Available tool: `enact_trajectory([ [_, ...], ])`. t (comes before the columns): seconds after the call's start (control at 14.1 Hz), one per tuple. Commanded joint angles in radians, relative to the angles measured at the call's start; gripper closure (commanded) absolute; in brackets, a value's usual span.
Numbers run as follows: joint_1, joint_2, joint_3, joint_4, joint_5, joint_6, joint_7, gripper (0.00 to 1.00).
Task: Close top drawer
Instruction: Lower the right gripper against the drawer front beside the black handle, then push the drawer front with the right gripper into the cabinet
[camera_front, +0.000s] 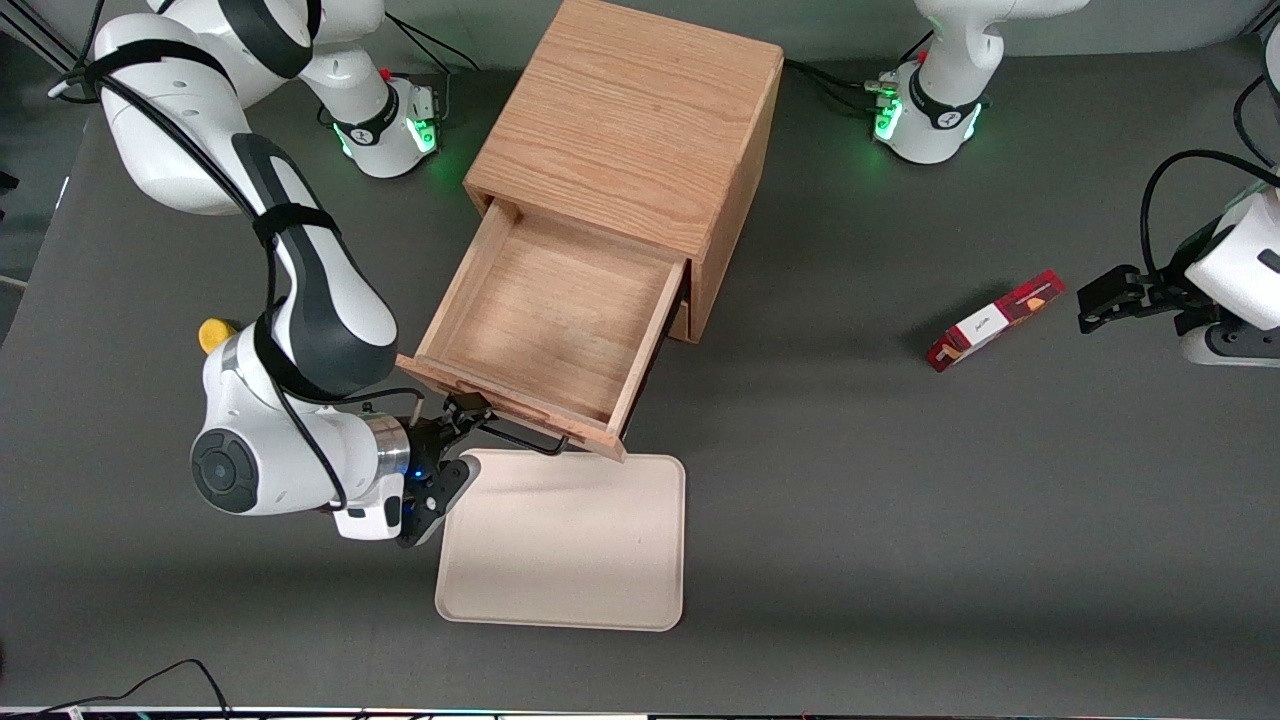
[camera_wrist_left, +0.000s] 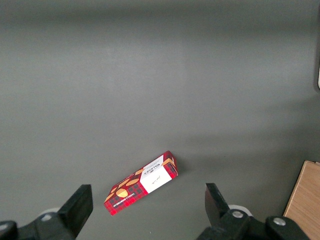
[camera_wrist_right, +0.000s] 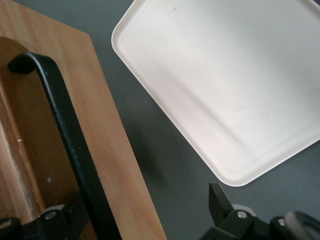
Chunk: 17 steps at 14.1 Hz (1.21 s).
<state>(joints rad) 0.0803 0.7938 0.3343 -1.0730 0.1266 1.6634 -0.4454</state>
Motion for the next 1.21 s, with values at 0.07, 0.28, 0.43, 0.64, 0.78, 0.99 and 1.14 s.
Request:
enact_trajectory([
  [0.07, -0.002, -0.004, 0.005, -0.021, 0.022, -0.008, -0.026, 0.00],
  [0.28, -0.001, -0.007, 0.005, -0.031, 0.022, -0.007, -0.019, 0.00],
  [0.43, 0.003, -0.022, 0.006, -0.054, 0.022, -0.004, -0.013, 0.00],
  [0.64, 0.003, -0.059, 0.008, -0.129, 0.021, 0.013, -0.015, 0.00],
  [0.78, 0.004, -0.085, 0.008, -0.166, 0.019, 0.032, -0.015, 0.00],
  [0.99, 0.013, -0.116, 0.008, -0.212, 0.021, 0.041, -0.013, 0.00],
  [1.14, 0.021, -0.139, 0.008, -0.245, 0.022, 0.056, -0.006, 0.00],
])
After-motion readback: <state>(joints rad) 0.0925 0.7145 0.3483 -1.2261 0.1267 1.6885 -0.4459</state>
